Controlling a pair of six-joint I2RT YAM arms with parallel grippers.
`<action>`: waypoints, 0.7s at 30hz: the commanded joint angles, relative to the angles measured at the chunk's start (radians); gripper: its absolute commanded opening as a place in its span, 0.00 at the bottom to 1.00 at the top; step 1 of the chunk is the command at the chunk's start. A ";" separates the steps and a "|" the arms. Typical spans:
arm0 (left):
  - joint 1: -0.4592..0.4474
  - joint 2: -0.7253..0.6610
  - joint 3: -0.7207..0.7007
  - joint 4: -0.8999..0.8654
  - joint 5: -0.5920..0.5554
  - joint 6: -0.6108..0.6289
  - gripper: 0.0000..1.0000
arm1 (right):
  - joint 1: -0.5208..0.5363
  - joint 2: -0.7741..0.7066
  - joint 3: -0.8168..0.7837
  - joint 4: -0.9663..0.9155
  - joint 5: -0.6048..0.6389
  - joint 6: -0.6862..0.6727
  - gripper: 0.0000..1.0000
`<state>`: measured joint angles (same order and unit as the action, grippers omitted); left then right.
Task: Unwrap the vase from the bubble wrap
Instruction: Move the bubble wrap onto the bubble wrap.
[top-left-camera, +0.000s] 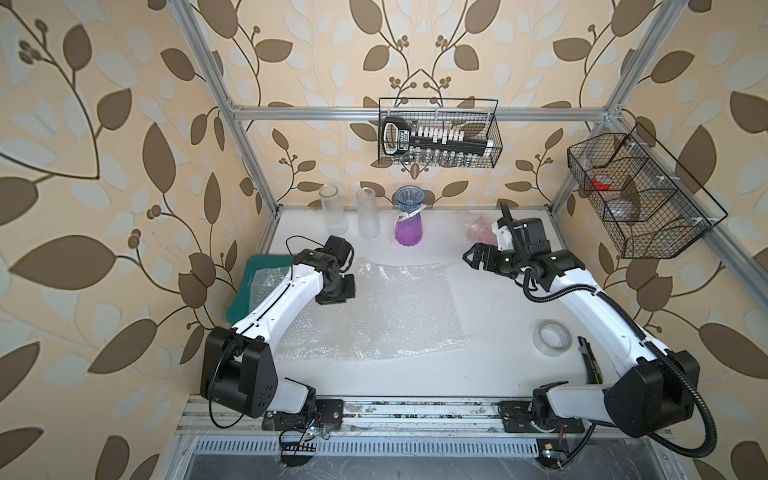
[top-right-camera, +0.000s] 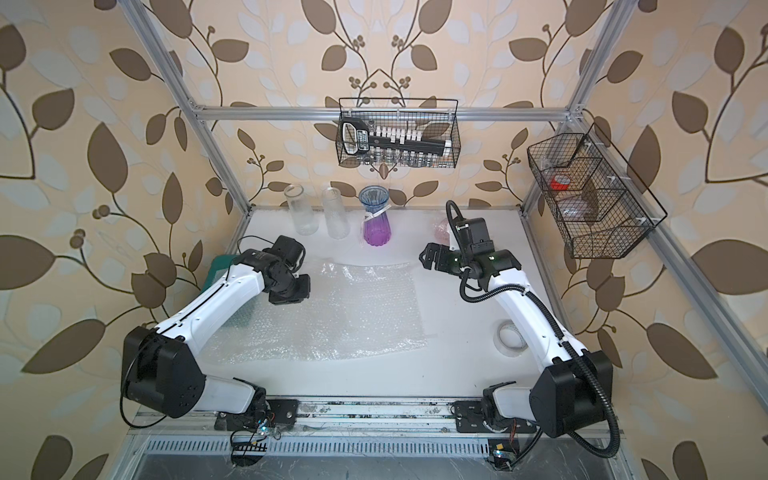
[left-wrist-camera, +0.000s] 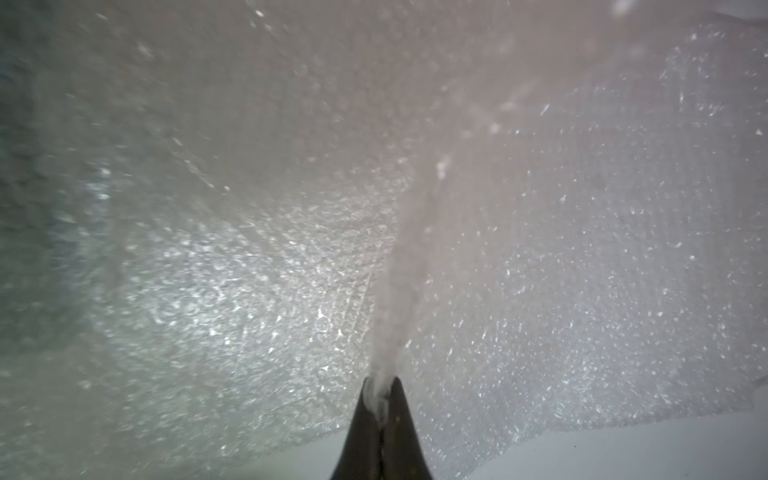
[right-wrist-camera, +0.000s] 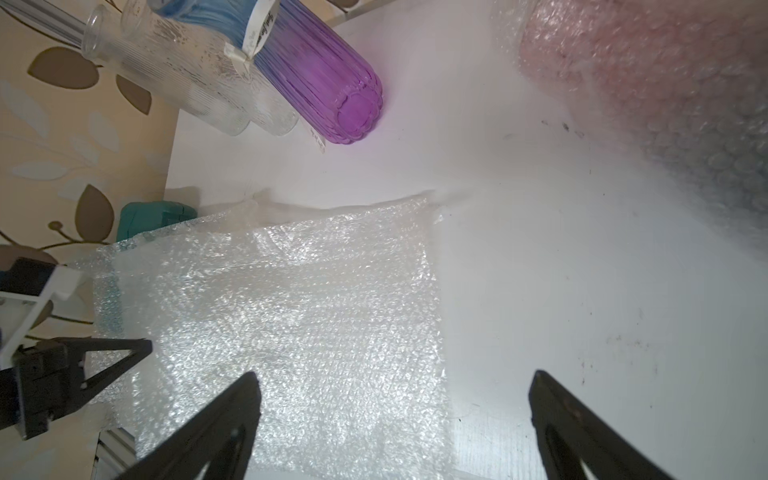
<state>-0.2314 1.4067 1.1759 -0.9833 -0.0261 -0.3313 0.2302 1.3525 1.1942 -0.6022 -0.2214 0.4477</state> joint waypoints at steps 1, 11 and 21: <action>0.113 -0.002 0.079 -0.154 -0.147 0.083 0.00 | -0.007 0.023 0.034 -0.016 -0.013 -0.031 0.99; 0.387 0.017 0.138 -0.063 -0.483 0.131 0.00 | -0.021 0.054 0.070 -0.047 -0.036 -0.023 0.99; 0.387 0.106 0.107 0.034 -0.583 0.116 0.86 | -0.038 0.107 0.137 -0.033 -0.016 0.032 0.99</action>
<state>0.1577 1.5318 1.2800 -0.9768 -0.5346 -0.2085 0.2058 1.4319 1.2888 -0.6411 -0.2367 0.4492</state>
